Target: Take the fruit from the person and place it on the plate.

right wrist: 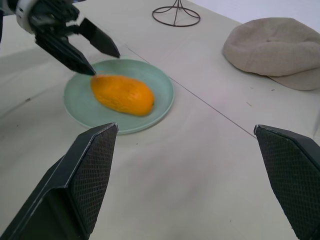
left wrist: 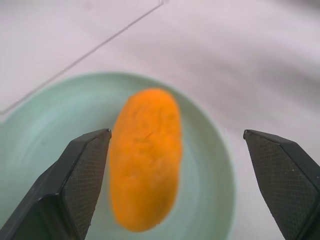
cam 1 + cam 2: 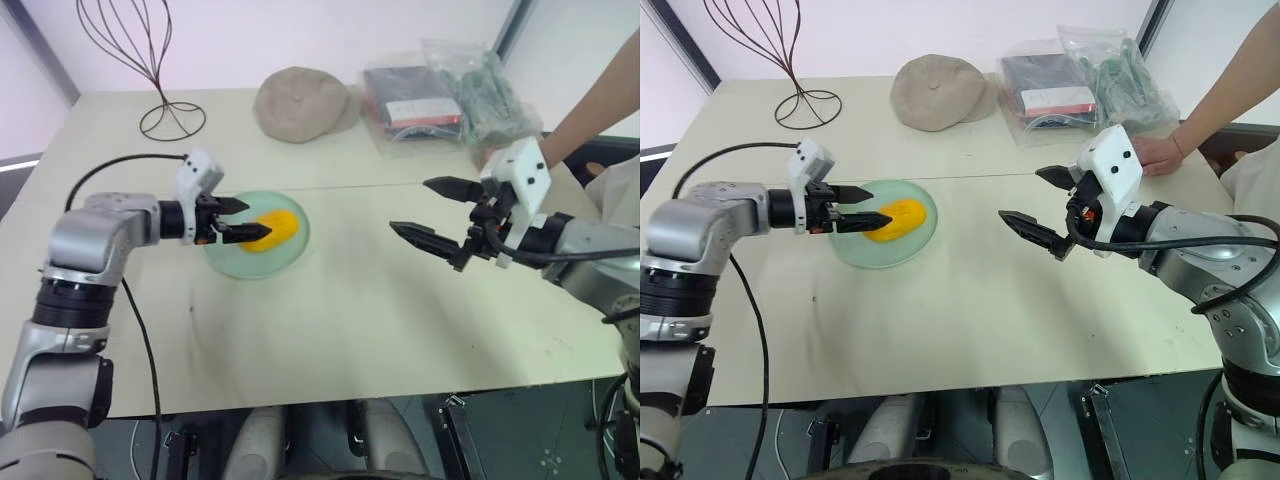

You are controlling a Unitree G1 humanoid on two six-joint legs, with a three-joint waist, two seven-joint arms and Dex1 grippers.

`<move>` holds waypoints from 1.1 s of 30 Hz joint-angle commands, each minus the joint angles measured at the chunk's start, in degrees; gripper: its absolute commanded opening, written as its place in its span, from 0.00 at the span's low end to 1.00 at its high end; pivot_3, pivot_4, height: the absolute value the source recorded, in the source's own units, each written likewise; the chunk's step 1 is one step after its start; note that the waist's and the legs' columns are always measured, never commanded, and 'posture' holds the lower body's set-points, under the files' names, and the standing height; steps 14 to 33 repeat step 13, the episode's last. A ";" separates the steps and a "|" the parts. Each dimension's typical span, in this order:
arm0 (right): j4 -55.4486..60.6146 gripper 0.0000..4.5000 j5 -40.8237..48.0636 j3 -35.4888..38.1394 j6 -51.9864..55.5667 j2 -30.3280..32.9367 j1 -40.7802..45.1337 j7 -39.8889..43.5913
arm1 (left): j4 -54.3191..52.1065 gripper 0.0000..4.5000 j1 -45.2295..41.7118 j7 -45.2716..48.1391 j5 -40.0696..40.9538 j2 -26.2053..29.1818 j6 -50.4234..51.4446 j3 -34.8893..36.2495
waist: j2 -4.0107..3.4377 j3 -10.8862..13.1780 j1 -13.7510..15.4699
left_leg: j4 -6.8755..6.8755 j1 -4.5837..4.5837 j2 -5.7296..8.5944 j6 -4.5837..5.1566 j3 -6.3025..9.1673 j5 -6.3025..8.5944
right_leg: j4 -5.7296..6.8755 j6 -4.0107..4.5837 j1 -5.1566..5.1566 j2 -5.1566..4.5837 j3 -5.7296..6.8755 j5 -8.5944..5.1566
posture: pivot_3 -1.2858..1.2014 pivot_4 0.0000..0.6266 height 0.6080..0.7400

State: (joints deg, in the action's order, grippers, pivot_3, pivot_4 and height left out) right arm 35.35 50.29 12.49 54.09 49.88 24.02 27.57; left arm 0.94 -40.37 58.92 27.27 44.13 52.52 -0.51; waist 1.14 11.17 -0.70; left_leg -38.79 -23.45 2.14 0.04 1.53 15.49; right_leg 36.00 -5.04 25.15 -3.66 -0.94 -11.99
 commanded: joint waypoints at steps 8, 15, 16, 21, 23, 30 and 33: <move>-1.75 1.00 -1.65 -1.06 -2.75 -0.01 3.26 3.72 | -12.34 0.99 7.25 1.24 7.95 9.50 2.49 12.40 | 0.00 0.00 0.05 | 0.01 0.00 0.00 0.00 -0.01 0.00 | -0.02 0.17 -0.01 0.02 0.01 -0.10 | 0.52 0.24 1.00; -3.04 1.00 -2.85 -2.40 -3.66 -0.09 3.90 5.68 | -16.46 0.99 11.67 -0.55 10.11 10.51 2.18 16.40 | 0.00 0.00 0.14 | 0.00 0.01 -0.01 0.00 -0.01 0.00 | -0.02 0.19 -0.02 0.02 0.02 -0.11 | 0.52 0.24 1.00; -3.04 1.00 -2.85 -2.40 -3.66 -0.09 3.90 5.68 | -16.46 0.99 11.67 -0.55 10.11 10.51 2.18 16.40 | 0.00 0.00 0.14 | 0.00 0.01 -0.01 0.00 -0.01 0.00 | -0.02 0.19 -0.02 0.02 0.02 -0.11 | 0.52 0.24 1.00; -3.04 1.00 -2.85 -2.40 -3.66 -0.09 3.90 5.68 | -16.46 0.99 11.67 -0.55 10.11 10.51 2.18 16.40 | 0.00 0.00 0.14 | 0.00 0.01 -0.01 0.00 -0.01 0.00 | -0.02 0.19 -0.02 0.02 0.02 -0.11 | 0.52 0.24 1.00; -3.04 1.00 -2.85 -2.40 -3.66 -0.09 3.90 5.68 | -16.46 0.99 11.67 -0.55 10.11 10.51 2.18 16.40 | 0.00 0.00 0.14 | 0.00 0.01 -0.01 0.00 -0.01 0.00 | -0.02 0.19 -0.02 0.02 0.02 -0.11 | 0.52 0.24 1.00; -3.04 1.00 -2.85 -2.40 -3.66 -0.09 3.90 5.68 | -16.46 0.99 11.67 -0.55 10.11 10.51 2.18 16.40 | 0.00 0.00 0.14 | 0.00 0.01 -0.01 0.00 -0.01 0.00 | -0.02 0.19 -0.02 0.02 0.02 -0.11 | 0.52 0.24 1.00; -3.04 1.00 -2.85 -2.40 -3.66 -0.09 3.90 5.68 | -16.46 0.99 11.67 -0.55 10.11 10.51 2.18 16.40 | 0.00 0.00 0.14 | 0.00 0.01 -0.01 0.00 -0.01 0.00 | -0.02 0.19 -0.02 0.02 0.02 -0.11 | 0.52 0.24 1.00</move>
